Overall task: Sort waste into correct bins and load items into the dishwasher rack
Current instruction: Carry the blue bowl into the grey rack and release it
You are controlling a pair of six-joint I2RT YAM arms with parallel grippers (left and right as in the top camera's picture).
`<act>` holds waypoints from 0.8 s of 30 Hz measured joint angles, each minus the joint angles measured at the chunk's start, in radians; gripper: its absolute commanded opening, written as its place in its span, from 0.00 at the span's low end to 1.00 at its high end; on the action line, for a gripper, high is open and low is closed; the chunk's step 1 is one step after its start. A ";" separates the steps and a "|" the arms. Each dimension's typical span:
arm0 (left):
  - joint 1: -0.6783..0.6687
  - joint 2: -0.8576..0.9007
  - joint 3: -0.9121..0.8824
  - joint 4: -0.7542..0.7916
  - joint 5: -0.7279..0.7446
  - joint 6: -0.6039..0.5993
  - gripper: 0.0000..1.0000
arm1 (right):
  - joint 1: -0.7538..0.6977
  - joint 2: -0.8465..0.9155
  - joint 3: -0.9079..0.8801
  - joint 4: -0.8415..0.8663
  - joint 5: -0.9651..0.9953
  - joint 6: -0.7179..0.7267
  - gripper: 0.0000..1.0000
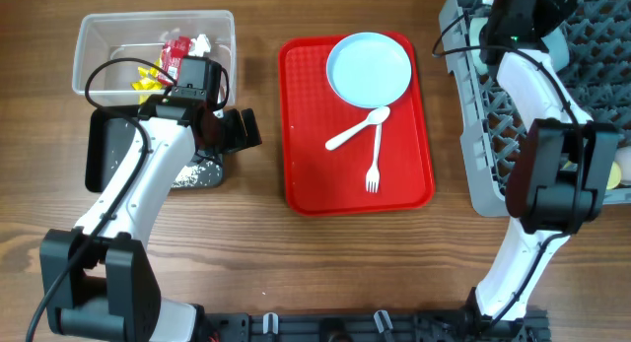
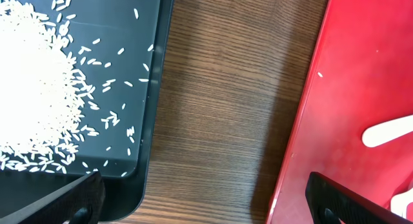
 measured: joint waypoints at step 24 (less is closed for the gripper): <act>0.000 0.000 0.000 0.000 0.000 0.000 1.00 | 0.126 -0.113 -0.002 0.026 -0.044 0.406 1.00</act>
